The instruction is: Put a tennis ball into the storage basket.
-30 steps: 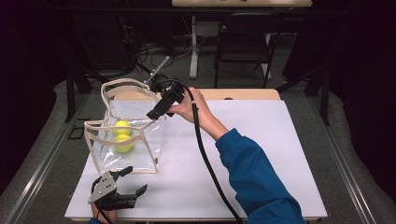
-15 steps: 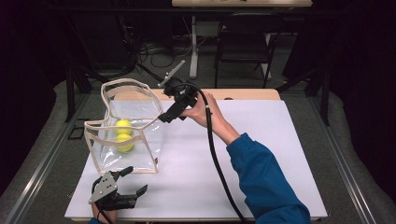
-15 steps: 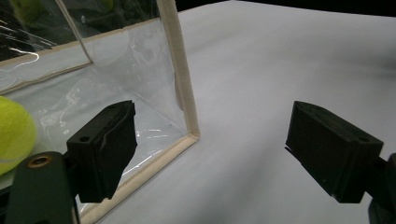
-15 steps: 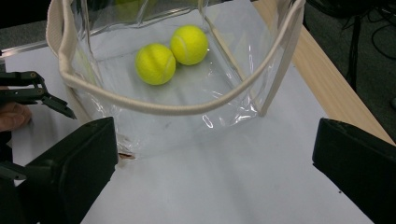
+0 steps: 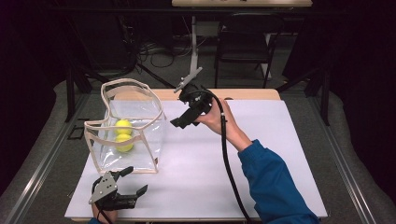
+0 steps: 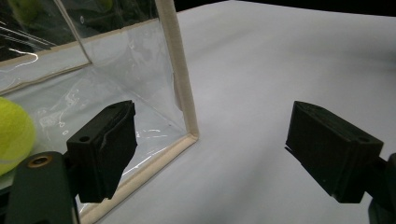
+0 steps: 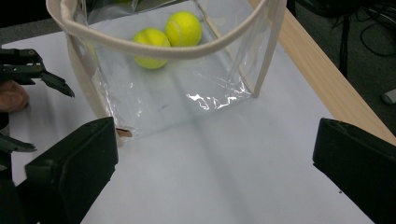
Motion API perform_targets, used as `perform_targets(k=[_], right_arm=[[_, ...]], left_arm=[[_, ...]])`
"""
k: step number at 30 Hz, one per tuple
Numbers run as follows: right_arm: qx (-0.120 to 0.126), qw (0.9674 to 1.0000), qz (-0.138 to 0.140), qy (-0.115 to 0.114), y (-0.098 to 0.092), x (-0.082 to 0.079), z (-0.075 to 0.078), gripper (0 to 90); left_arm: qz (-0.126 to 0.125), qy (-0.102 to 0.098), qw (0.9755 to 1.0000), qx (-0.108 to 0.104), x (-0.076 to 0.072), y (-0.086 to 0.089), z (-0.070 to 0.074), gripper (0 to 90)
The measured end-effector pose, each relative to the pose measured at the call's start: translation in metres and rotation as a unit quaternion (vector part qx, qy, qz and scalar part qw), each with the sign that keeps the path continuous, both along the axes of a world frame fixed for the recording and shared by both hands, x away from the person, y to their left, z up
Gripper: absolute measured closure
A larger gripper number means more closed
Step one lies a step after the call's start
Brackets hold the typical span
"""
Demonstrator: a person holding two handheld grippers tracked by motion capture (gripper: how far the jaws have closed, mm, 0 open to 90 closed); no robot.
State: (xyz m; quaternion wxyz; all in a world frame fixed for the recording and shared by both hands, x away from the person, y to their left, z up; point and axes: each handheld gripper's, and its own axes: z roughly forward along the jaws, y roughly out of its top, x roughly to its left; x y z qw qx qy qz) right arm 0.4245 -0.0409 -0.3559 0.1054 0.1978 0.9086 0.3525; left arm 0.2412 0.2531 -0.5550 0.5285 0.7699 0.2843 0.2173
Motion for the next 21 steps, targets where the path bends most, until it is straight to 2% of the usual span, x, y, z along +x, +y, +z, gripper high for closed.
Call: perform_targets(k=[21], right_arm=[[-0.002, 0.9998, -0.018, -0.006, -0.041, -0.022, -0.022, 0.0]], left_arm=[[0.000, 0.000, 1.0000, 0.000, 0.000, 0.000, 0.000, 15.9]])
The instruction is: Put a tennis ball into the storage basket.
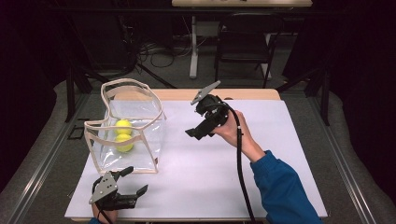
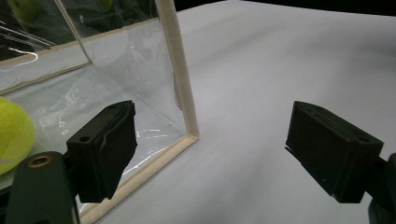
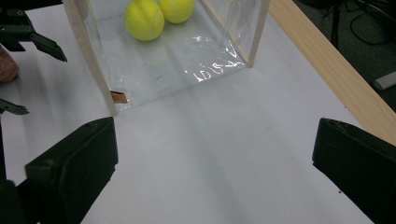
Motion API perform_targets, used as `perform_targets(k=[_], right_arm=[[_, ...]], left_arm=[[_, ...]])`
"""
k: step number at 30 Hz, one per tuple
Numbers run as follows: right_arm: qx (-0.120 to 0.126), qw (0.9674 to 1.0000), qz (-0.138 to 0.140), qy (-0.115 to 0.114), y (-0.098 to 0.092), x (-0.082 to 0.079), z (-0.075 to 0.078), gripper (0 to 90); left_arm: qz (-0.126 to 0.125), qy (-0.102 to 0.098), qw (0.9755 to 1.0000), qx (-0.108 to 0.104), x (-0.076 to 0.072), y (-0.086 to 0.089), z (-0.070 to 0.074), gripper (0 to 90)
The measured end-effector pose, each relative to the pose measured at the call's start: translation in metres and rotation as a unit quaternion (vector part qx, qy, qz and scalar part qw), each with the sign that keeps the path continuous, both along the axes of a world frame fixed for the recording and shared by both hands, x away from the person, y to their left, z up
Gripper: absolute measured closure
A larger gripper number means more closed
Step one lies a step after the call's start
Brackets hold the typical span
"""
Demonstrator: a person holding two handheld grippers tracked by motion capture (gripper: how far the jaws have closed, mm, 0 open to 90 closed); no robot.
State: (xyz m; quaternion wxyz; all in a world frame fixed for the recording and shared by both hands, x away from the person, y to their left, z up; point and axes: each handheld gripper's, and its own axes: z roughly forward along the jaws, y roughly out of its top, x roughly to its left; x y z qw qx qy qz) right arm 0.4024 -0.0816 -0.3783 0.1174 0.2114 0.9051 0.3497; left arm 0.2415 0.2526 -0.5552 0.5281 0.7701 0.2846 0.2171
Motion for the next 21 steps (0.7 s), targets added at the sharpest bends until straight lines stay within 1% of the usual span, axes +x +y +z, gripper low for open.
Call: perform_targets(k=[9, 12, 16, 21], right_arm=[[-0.005, 1.0000, -0.004, -0.002, -0.013, -0.010, -0.010, 0.0], [-0.005, 1.0000, -0.007, 0.001, -0.018, -0.013, -0.014, 0.0], [-0.002, 0.9999, -0.013, 0.001, -0.026, -0.017, -0.020, 0.0], [0.004, 0.9998, -0.020, 0.009, -0.036, -0.021, -0.029, 0.0]], left_arm=[[0.000, 0.001, 1.0000, 0.001, 0.000, 0.000, 0.000, 15.9], [0.000, 0.001, 1.0000, 0.001, 0.000, 0.000, 0.000, 15.9], [0.000, 0.001, 1.0000, 0.001, 0.000, 0.000, 0.000, 15.9], [0.000, 0.001, 1.0000, 0.002, 0.000, -0.001, 0.000, 15.9]])
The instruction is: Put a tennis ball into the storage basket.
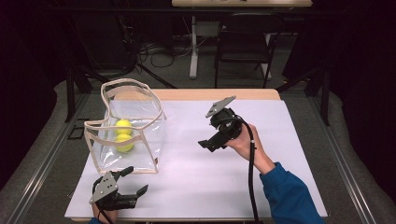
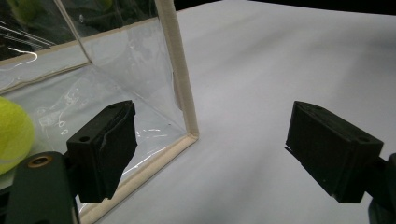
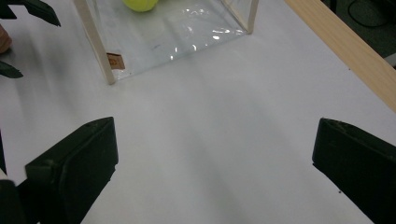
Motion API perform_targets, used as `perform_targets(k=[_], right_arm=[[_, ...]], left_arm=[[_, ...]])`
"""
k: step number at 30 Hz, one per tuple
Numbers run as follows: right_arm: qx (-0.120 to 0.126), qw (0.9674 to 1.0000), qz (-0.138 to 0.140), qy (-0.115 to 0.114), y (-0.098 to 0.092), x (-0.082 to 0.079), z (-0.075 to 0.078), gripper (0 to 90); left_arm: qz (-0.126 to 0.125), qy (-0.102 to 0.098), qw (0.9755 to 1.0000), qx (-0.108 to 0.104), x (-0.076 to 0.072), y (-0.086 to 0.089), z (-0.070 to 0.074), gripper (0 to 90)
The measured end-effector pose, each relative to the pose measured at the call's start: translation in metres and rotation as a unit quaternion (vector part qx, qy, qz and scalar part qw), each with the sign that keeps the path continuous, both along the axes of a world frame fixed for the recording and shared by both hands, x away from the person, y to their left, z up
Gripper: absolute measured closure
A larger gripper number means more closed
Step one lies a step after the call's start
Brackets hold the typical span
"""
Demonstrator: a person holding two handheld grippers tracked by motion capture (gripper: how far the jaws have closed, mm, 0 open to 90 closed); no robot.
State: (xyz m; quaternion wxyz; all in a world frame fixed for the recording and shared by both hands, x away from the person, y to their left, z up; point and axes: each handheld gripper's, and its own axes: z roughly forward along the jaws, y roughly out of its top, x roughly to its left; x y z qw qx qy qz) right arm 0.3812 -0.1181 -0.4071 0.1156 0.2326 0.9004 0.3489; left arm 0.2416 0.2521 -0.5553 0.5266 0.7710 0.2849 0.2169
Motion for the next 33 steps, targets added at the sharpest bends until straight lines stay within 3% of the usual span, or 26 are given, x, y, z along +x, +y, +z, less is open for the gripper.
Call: perform_targets(k=[33], right_arm=[[0.007, 0.9983, -0.051, 0.027, -0.061, -0.037, -0.055, 0.0]], left_arm=[[0.002, 0.000, 1.0000, 0.002, 0.000, -0.001, 0.000, 15.9]])
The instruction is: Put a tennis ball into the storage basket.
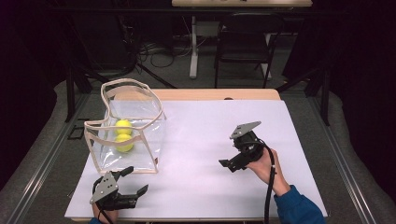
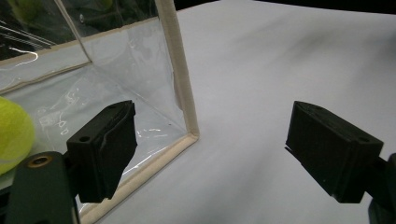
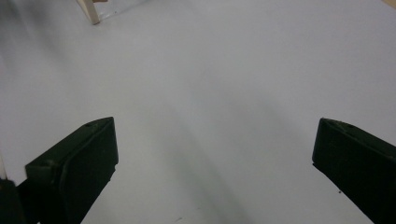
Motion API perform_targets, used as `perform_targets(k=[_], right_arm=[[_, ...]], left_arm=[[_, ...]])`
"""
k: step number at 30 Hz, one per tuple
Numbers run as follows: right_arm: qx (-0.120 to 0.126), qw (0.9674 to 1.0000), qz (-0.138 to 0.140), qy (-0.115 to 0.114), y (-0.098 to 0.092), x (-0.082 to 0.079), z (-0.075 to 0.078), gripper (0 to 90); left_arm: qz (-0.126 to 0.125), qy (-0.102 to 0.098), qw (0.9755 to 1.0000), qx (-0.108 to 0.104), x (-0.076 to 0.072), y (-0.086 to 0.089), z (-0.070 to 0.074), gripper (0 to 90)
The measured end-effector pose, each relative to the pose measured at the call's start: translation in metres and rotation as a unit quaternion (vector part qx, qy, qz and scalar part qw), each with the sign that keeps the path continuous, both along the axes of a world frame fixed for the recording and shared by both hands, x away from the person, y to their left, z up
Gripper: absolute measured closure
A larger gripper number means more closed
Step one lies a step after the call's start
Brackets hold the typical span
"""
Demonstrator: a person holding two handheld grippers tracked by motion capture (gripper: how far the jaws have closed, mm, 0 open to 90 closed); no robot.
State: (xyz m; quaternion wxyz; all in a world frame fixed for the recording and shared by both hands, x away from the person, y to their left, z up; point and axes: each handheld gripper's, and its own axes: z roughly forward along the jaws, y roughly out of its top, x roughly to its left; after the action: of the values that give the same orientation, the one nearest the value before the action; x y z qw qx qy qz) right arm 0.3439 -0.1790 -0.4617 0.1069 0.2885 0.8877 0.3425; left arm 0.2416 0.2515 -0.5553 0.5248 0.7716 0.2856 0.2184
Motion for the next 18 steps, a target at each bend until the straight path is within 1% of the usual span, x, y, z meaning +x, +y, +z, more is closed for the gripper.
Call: perform_targets(k=[3, 9, 11, 14, 18], right_arm=[[0.003, 1.0000, -0.005, 0.007, -0.006, -0.003, -0.008, 0.0], [0.002, 0.9998, -0.015, 0.013, -0.016, -0.009, -0.021, 0.0], [0.008, 0.9997, -0.017, 0.016, -0.020, -0.011, -0.024, 0.0], [0.007, 0.9995, -0.023, 0.020, -0.025, -0.014, -0.030, 0.0], [0.013, 0.9992, -0.030, 0.024, -0.032, -0.018, -0.039, 0.0]], left_arm=[[0.000, 0.000, 1.0000, 0.000, 0.000, 0.000, 0.000, 15.9], [-0.001, 0.000, 1.0000, 0.000, 0.000, 0.000, 0.000, 15.9], [0.000, 0.000, 1.0000, 0.000, 0.000, 0.000, 0.000, 15.9], [0.000, 0.001, 1.0000, 0.001, 0.000, 0.000, 0.000, 15.9], [0.000, 0.001, 1.0000, 0.001, 0.000, 0.000, 0.000, 15.9]])
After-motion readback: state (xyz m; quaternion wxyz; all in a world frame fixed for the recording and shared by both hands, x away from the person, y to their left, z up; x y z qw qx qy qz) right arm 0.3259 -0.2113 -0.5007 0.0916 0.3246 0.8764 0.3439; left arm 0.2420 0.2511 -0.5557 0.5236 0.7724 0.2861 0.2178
